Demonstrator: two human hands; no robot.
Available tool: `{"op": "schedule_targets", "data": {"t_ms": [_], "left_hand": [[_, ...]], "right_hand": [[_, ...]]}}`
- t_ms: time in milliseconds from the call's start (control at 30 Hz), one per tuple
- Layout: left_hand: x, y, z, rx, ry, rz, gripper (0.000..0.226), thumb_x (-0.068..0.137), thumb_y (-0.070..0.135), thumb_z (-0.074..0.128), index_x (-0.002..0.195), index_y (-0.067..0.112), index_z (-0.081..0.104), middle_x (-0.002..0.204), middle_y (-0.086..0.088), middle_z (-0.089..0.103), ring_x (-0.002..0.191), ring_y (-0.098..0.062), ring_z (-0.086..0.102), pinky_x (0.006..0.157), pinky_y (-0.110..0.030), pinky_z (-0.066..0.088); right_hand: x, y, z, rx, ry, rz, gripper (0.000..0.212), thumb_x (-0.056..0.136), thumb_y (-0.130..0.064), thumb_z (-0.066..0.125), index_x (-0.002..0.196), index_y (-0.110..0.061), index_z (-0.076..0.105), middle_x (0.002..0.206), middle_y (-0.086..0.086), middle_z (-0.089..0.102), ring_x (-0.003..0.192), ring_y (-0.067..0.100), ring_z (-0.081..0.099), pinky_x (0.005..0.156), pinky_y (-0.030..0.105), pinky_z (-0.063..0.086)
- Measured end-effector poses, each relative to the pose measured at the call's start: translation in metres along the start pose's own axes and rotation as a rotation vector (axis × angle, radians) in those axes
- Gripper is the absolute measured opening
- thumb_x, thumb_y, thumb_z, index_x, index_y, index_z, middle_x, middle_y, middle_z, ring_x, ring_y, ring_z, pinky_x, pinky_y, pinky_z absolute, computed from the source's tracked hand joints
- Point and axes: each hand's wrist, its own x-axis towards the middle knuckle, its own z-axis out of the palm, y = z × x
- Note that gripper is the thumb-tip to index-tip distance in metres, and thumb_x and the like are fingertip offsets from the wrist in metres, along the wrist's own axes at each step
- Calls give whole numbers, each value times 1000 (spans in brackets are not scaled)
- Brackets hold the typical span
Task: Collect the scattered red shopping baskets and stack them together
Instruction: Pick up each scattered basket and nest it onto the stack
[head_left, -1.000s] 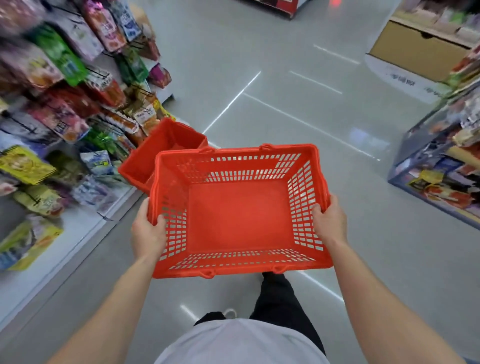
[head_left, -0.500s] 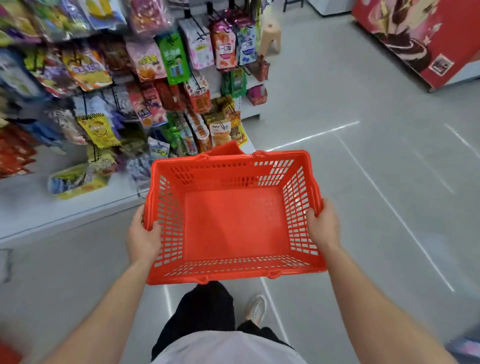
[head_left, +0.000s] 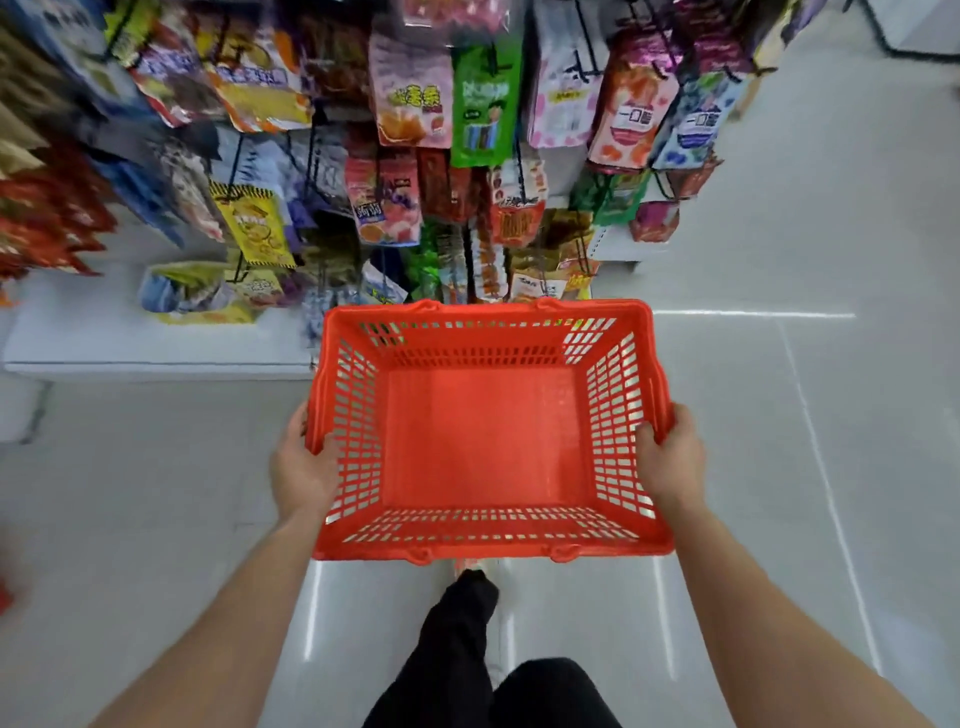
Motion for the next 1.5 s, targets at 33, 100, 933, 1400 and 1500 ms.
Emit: {"op": "schedule_targets", "data": {"t_ms": [33,100,933,1400,1500], "left_hand": [[14,-1,11,18,22,-2,47,89,0,63,134,13,59,110,1,68,97,-13,64,92,-26,47],[38,-8,32,47,52,-5,46,88,2,64,132,15,61,106,3,69,92,-9,63,86,-18,44],[100,-78,136,399,-230,-357,87,88,48,67,159,23,22,159,-5,35,142,-25,40,114,-39,33],[-84,36,-20,453,82,-536,86,86,61,61,155,20,30,156,-7,36,140,-29,39,109,-45,38],[-146,37,-61,414,215,-640,88,85,62,60,156,19,29,158,-7,34,142,-29,37,108,-44,37]], "right_hand": [[19,-3,12,-3,-15,-2,28,95,-25,51,120,-13,53,110,11,68,94,35,65,77,34,45],[53,-4,35,-13,-42,-8,27,94,-24,52,120,-14,53,109,11,68,94,36,64,77,36,46],[174,23,172,-495,-447,-100,64,88,-29,59,145,-8,39,136,21,48,122,42,44,101,48,38],[19,-196,133,-783,-790,-1043,88,79,-60,65,148,-20,29,149,13,33,136,38,29,107,52,33],[-46,-225,126,-778,-845,-1230,83,76,-59,66,142,-20,36,142,12,39,131,36,35,103,49,34]]}}
